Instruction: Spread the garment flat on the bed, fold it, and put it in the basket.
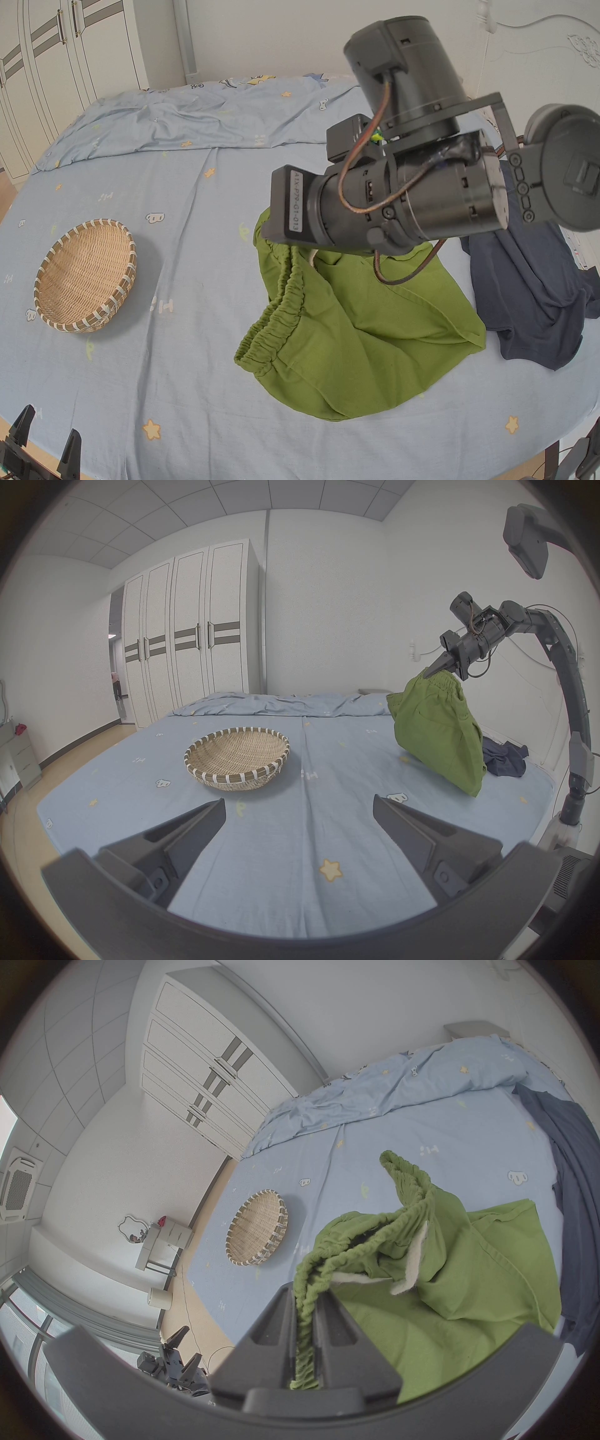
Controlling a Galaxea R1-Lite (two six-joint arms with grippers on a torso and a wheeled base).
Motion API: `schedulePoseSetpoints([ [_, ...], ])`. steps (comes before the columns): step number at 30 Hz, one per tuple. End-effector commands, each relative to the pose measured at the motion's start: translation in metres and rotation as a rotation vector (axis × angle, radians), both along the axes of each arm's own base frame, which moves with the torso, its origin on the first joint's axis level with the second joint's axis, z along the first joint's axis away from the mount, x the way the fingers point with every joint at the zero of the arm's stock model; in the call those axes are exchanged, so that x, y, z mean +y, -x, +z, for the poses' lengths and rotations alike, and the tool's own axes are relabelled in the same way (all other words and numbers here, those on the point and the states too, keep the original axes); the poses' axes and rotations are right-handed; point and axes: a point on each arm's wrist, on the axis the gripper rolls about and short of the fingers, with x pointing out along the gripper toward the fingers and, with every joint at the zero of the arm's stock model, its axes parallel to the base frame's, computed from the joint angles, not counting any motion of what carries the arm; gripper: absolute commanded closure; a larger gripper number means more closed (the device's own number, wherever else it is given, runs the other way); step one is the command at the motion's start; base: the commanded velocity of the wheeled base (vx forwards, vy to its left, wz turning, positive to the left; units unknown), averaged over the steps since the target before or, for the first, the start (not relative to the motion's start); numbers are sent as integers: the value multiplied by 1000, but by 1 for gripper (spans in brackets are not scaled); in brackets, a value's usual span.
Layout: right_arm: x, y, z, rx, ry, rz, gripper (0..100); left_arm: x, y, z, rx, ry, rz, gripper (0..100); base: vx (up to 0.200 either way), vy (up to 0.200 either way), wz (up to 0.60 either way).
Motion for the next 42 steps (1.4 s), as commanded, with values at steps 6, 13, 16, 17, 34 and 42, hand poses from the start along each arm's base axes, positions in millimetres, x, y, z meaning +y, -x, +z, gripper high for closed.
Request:
schedulePoseSetpoints([
  [6,19,-9,-25,36,51,13,0,0,-1,-4,11,-1,-2,0,0,0,0],
  [13,28,-10,-38,59,84,22,0,0,-1,-4,2,-2,4,0,0,0,0],
  [16,29,-11,-42,69,98,29,0,0,3,11,-60,11,1,0,0,0,0],
  [17,30,-11,-44,73,105,31,0,0,11,34,-143,23,-8,0,0,0,0],
  [34,-73,-23,7,97,-21,-64,0,-8,-63,92,362,232,-298,0,0,0,0],
  [42,-153,-25,-14,199,-84,-115,0,-19,-130,72,686,451,-529,0,0,0,0],
])
